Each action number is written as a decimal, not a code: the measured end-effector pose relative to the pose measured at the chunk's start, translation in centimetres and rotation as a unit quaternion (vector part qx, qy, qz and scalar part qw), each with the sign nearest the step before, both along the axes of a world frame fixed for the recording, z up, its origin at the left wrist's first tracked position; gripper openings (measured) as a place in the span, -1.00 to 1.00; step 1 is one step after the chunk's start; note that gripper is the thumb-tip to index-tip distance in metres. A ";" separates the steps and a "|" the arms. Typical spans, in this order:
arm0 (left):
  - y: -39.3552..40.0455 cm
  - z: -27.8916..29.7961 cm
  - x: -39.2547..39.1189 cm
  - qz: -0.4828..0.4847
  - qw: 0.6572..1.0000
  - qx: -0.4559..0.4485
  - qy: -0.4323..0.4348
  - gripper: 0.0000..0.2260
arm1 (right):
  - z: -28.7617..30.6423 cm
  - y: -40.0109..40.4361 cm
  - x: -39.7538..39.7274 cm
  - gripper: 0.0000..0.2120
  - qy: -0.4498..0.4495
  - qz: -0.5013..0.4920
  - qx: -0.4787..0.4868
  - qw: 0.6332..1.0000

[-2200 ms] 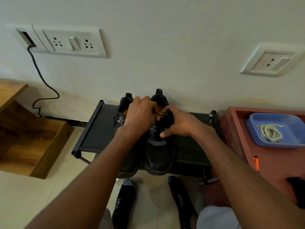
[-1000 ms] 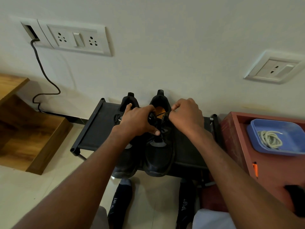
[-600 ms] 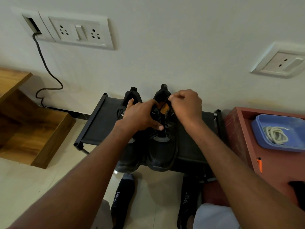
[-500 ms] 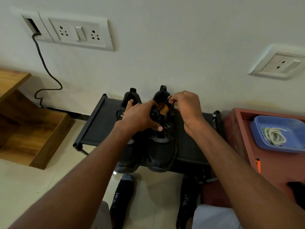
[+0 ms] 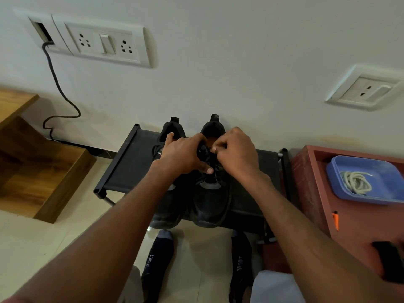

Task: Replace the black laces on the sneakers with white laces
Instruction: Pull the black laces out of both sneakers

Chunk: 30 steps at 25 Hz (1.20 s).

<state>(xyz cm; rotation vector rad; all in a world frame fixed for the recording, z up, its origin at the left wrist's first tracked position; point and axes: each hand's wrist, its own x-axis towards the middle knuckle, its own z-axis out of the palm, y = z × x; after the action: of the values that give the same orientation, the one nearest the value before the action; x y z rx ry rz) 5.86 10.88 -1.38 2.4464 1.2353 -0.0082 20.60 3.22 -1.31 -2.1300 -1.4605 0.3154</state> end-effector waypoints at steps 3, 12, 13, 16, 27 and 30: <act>0.0 0.0 -0.2 0.004 1.000 0.002 -0.002 -0.20 | 1.8 0.7 -0.2 -0.84 0.383 -0.129 0.129 0.906; -0.1 0.0 0.1 0.005 1.000 0.003 0.003 -0.20 | 1.1 0.4 1.2 -0.84 0.074 0.003 0.020 0.997; -0.1 0.0 0.1 0.005 1.000 0.005 0.003 -0.21 | 0.5 0.2 0.9 -0.86 -0.004 0.033 -0.019 0.999; -0.2 -0.1 0.1 0.005 1.000 0.003 0.003 -0.20 | -0.3 -0.1 0.1 -0.93 -0.037 0.021 -0.049 0.998; -0.6 0.6 0.1 0.000 1.000 -0.008 0.001 -0.24 | 3.5 0.4 1.7 -0.85 0.504 -0.230 0.142 0.821; -0.8 0.9 0.4 -0.002 1.000 -0.021 -0.017 -0.44 | 3.6 -0.5 2.4 -0.93 0.108 -0.165 -0.054 0.979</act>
<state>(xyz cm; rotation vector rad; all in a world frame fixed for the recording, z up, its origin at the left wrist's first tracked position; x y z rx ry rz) 6.26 10.09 -0.48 2.4035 1.2036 0.0049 22.98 2.72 2.31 -2.2960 -0.9697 0.4917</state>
